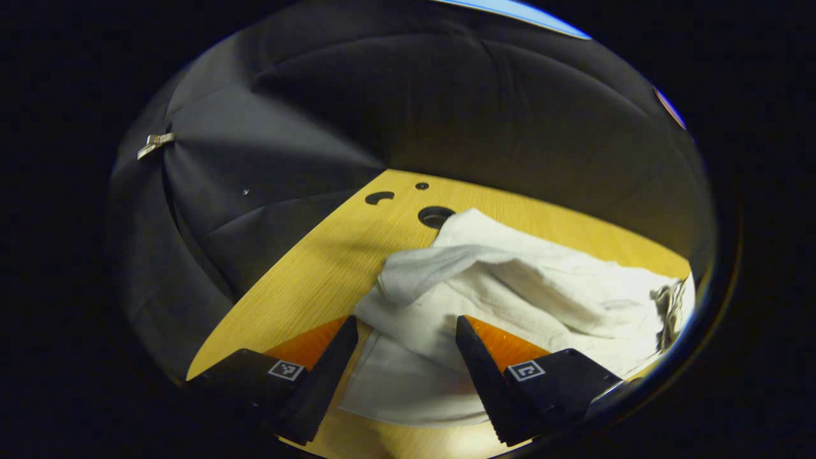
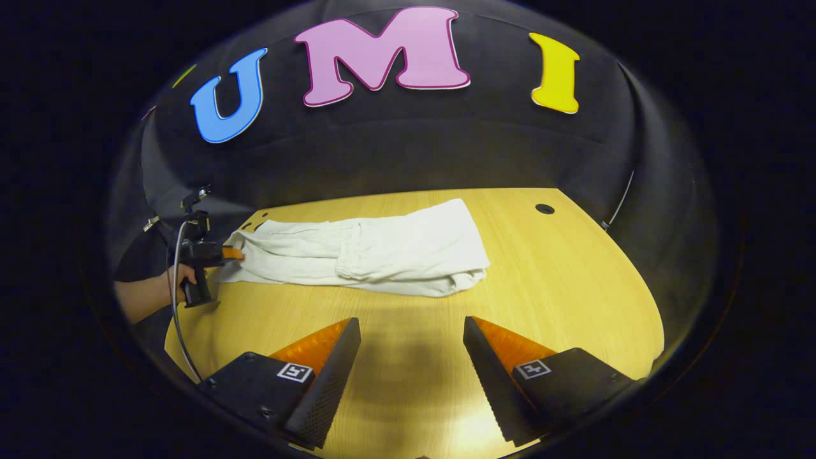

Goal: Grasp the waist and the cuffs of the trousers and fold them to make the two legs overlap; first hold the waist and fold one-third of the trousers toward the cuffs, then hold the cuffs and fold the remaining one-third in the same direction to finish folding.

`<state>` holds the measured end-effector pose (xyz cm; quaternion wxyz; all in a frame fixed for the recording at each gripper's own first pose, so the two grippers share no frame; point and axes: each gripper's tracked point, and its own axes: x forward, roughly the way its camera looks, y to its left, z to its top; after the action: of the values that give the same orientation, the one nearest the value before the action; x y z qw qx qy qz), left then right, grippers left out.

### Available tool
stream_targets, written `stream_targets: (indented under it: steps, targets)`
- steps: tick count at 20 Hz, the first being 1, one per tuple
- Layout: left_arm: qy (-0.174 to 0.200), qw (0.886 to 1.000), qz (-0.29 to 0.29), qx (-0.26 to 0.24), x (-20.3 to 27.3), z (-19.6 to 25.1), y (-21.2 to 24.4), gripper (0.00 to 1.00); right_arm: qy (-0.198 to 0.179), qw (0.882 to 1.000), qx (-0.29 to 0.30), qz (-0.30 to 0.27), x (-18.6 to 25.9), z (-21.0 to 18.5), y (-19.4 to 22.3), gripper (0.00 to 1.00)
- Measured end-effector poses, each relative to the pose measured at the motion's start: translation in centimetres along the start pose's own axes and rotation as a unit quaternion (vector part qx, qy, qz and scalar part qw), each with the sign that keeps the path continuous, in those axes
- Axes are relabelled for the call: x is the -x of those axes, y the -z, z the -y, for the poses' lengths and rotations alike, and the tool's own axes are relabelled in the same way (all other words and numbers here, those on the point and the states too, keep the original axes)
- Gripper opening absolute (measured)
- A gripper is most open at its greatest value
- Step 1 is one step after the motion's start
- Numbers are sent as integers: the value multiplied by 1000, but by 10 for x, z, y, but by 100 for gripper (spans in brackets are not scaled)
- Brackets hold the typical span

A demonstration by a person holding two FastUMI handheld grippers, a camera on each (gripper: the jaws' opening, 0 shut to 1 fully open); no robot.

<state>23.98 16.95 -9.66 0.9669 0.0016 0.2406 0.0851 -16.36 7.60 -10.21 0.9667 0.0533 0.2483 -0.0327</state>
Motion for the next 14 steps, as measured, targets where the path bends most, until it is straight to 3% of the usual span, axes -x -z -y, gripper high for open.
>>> stream_targets:
  steps: [1, 2, 7, 8, 9, 10, 12, 14]
  targets:
    - [6, 1000, 0, -7, 0, -1, -5, 100, 8, 1000, 3, -7, 15, 11, 4, 99]
    - [6, 1000, -2, -8, 3, -4, -1, 91, 16, 1000, 6, -12, 30, 19, 6, 99]
    - [23, 999, -9, -23, -1, 8, -2, 90, 63, 998, -27, -4, 76, 45, 3, 99]
    - [31, 999, -12, -35, -1, 10, 0, 77, 67, 997, -33, -4, 81, 46, 4, 99]
    - [37, 998, -15, -43, -2, 14, 0, 73, 72, 997, -36, -6, 86, 47, 5, 99]
    - [44, 998, -21, -50, 0, 17, 2, 64, 77, 996, -37, -6, 89, 50, 5, 99]
    - [47, 997, -30, -55, 1, 24, 4, 36, 85, 996, -39, -6, 95, 53, 2, 99]
    - [51, 996, -32, -68, -1, 28, 6, 28, 95, 995, -35, -1, 100, 55, -2, 99]
